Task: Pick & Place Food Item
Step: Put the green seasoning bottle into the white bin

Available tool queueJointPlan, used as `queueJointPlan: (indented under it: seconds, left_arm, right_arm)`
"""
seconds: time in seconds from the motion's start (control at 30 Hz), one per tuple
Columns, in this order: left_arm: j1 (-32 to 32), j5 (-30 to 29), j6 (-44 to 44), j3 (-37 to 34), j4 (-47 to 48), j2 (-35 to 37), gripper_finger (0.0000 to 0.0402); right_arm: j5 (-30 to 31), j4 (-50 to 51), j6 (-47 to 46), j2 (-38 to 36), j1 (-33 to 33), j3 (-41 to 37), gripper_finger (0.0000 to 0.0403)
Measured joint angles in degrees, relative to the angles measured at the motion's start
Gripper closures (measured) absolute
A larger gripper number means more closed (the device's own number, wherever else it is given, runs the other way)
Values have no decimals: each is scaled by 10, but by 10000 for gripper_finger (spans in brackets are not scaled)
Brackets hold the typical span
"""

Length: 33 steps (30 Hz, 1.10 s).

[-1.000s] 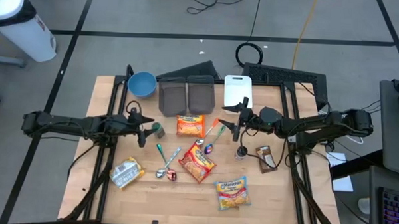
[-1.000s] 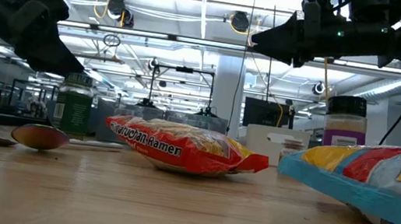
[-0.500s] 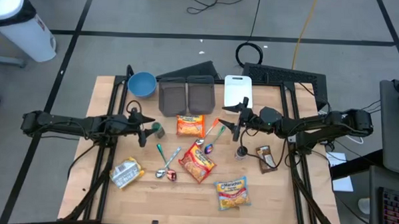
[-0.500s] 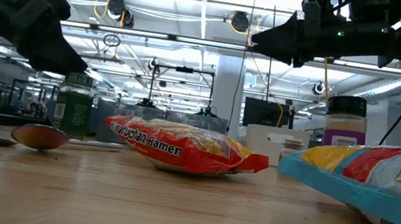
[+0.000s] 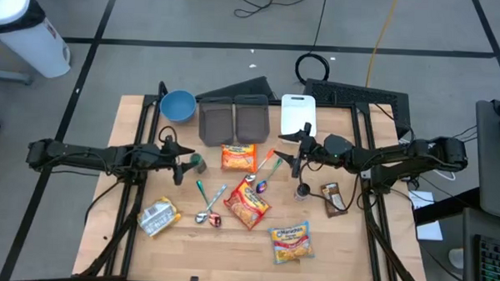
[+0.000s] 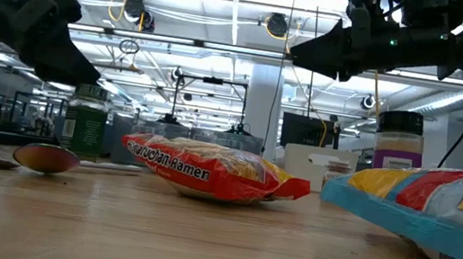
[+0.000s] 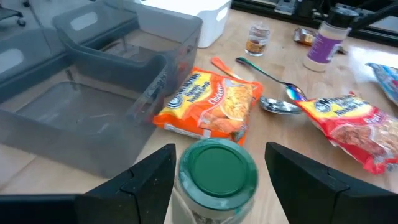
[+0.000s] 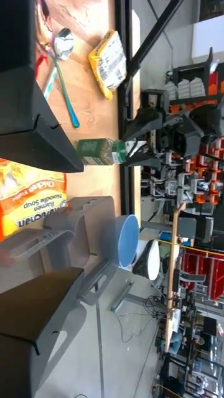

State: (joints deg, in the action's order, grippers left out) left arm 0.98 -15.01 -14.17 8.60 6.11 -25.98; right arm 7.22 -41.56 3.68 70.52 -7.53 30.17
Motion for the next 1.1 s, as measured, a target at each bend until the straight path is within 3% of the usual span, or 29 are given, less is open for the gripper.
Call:
queueJointPlan:
  seconds: [0.27, 0.33, 0.57, 0.8, 1.1]
  left_arm:
    - [1, 2, -11, 0, 10, 0, 22]
    - [1, 1, -10, 0, 13, 0, 8]
    - [0, 1, -66, 0, 12, 2, 58]
    - [0, -10, -29, 0, 23, -3, 91]
    - [1, -28, -34, -70, -76, -2, 117]
  right_arm:
    - [0, 1, 0, 0, 0, 0, 147]
    - [0, 1, 0, 0, 0, 0, 147]
    - [0, 2, 0, 0, 0, 0, 147]
    - [1, 2, 0, 0, 0, 0, 147]
    - [1, 2, 0, 0, 0, 0, 147]
